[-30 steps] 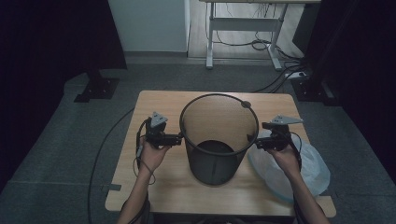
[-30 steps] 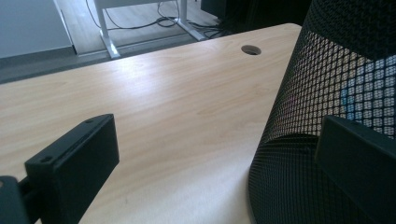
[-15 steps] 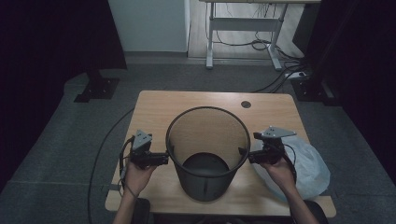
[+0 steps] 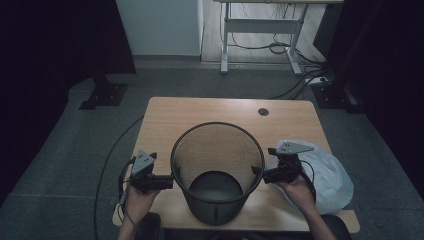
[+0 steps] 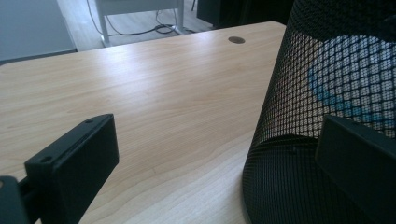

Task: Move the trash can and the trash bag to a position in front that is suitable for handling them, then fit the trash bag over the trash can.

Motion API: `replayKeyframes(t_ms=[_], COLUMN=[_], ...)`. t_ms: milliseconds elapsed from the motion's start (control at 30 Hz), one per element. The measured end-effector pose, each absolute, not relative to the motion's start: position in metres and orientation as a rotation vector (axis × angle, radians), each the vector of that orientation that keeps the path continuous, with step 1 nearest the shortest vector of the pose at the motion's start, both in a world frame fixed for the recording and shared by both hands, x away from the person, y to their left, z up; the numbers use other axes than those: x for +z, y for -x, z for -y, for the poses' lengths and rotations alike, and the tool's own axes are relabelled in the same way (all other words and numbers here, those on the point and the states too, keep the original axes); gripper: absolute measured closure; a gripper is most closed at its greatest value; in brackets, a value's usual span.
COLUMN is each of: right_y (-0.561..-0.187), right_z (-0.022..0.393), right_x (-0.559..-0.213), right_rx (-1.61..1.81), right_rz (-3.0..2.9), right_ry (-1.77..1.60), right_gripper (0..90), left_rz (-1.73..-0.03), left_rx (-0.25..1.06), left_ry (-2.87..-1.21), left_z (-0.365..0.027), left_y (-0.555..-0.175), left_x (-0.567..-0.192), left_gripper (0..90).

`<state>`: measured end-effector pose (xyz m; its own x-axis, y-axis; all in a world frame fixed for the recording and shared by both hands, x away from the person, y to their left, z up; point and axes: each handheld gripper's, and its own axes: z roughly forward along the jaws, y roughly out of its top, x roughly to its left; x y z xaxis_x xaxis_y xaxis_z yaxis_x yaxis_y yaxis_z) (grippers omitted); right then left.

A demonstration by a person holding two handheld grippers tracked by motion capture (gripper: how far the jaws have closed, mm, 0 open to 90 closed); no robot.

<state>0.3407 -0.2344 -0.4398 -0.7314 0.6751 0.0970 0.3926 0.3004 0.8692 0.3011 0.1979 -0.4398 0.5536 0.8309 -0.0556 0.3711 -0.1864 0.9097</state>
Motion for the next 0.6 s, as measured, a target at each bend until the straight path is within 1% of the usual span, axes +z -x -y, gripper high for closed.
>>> replayKeyframes(t_ms=[200, 600], right_y=[-0.345, -0.346], right_z=[0.249, 0.291], right_x=[-0.438, -0.439], right_rx=[1.387, 1.319], right_rz=[-2.258, -2.229], right_ry=[-1.002, -1.061], right_gripper=[0.0, 0.0], left_rz=[-1.006, -1.086], left_rx=[0.573, 0.550], left_ry=[-1.782, -1.834], left_z=[-0.201, -0.205], left_y=[-0.312, -0.333], left_x=[-0.453, -0.494], left_gripper=[0.0, 0.0])
